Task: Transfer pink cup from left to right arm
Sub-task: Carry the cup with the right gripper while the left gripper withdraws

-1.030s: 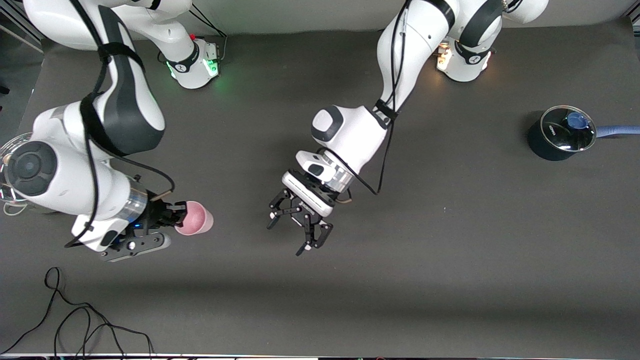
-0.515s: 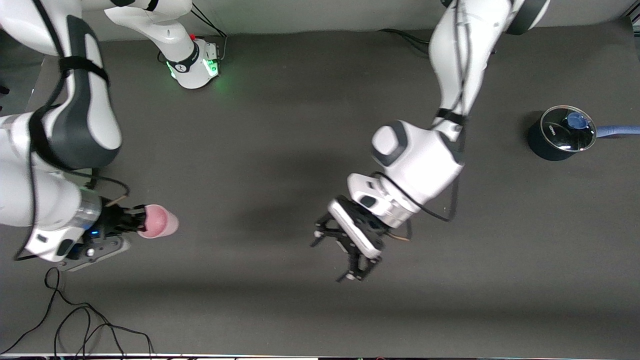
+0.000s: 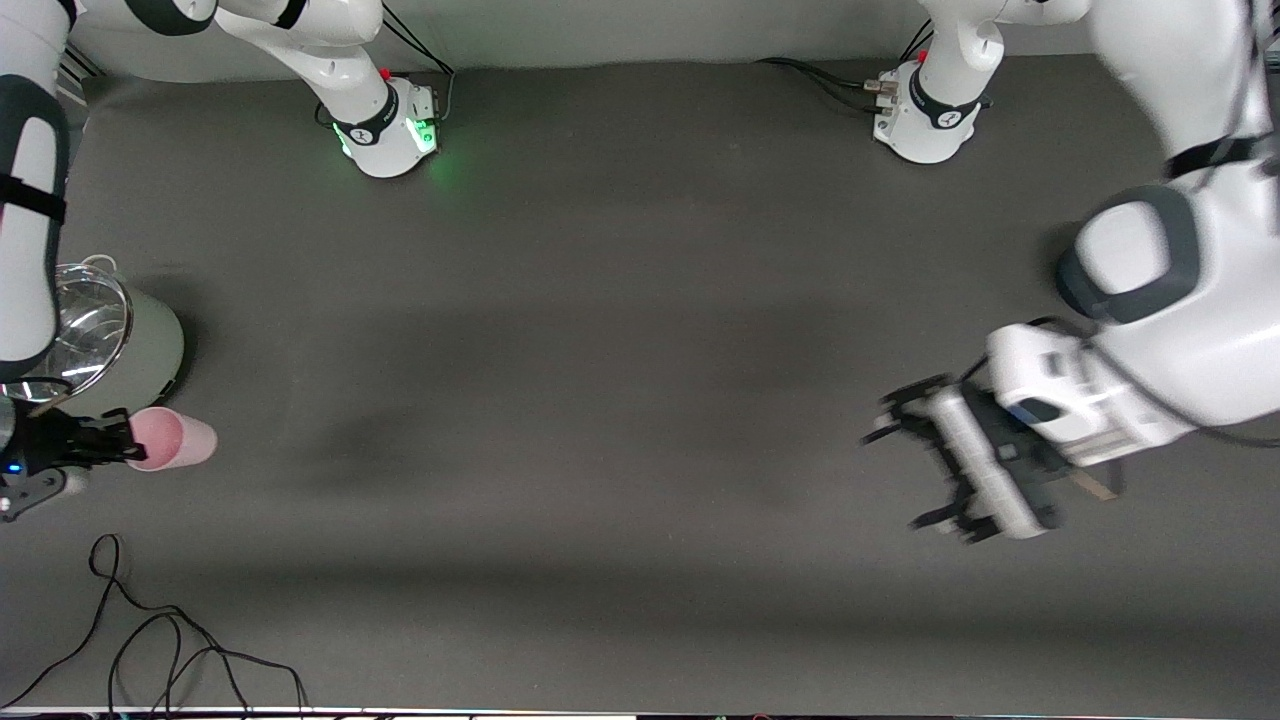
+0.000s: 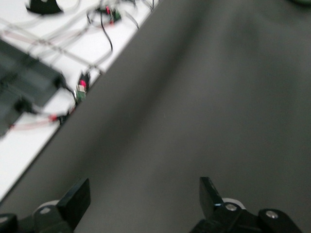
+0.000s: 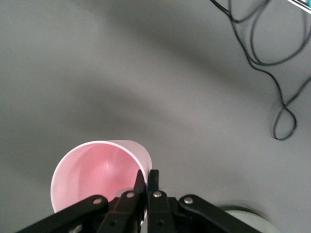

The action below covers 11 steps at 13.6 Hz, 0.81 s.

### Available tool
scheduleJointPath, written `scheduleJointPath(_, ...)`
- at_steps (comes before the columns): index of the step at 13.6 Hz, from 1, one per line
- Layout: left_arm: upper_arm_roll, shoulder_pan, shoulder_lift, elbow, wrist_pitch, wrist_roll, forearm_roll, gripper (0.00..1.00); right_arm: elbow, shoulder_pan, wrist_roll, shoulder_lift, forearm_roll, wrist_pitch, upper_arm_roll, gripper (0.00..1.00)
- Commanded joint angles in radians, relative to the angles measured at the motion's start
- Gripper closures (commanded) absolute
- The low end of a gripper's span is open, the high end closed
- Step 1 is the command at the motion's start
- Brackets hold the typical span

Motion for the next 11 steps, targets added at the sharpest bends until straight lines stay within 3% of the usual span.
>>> scheduleJointPath(1,-0.001,0.025,-0.096,-0.056,-0.157,-0.044,0.161,0.0,0.0,-0.05,-0.066,0.068,-0.01,0.086,0.01,1.0)
scheduleJointPath(6,0.047,0.022,-0.158,-0.052,-0.36,-0.419,0.325,0.0,-0.001,-0.113,-0.139,0.254,0.056,0.336,0.013,1.0)
scheduleJointPath(9,0.051,0.025,-0.171,-0.066,-0.487,-0.757,0.346,0.0,-0.001,-0.122,-0.166,0.3,0.101,0.375,0.016,1.0)
scheduleJointPath(11,0.051,0.022,-0.24,-0.17,-0.474,-0.849,0.376,0.0,-0.001,-0.123,-0.168,0.308,0.103,0.377,0.016,1.0)
